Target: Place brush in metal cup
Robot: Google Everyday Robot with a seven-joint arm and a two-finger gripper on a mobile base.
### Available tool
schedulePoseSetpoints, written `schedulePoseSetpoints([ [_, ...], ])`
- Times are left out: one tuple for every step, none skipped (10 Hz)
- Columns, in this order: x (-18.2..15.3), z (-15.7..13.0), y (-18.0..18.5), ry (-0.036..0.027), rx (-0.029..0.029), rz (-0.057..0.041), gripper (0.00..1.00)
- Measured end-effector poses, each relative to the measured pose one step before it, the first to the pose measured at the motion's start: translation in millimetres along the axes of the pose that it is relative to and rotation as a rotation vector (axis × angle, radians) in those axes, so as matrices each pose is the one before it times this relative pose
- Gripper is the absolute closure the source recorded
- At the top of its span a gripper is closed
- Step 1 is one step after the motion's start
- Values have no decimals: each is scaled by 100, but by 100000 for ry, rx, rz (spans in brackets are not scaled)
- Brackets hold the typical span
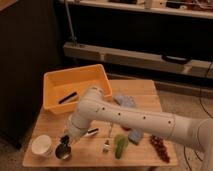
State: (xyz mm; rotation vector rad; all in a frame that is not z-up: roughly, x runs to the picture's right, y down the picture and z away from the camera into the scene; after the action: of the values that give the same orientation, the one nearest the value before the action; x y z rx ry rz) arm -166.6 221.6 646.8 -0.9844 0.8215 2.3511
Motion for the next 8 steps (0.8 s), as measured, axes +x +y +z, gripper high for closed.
schedulePoseSetpoints([
  [-159,335,-227,-851,-892,-139,100],
  [-50,187,-106,-783,-525,-157,100],
  [-81,204,-70,-864,-251,49,100],
  [-175,298,-128,-635,49,331,100],
  [-337,402,-252,-362,650,741,100],
  [-147,287,-181,-71,646,256,100],
  [39,146,-97,100,407,-62,100],
  [33,60,-108,112,358,26,100],
])
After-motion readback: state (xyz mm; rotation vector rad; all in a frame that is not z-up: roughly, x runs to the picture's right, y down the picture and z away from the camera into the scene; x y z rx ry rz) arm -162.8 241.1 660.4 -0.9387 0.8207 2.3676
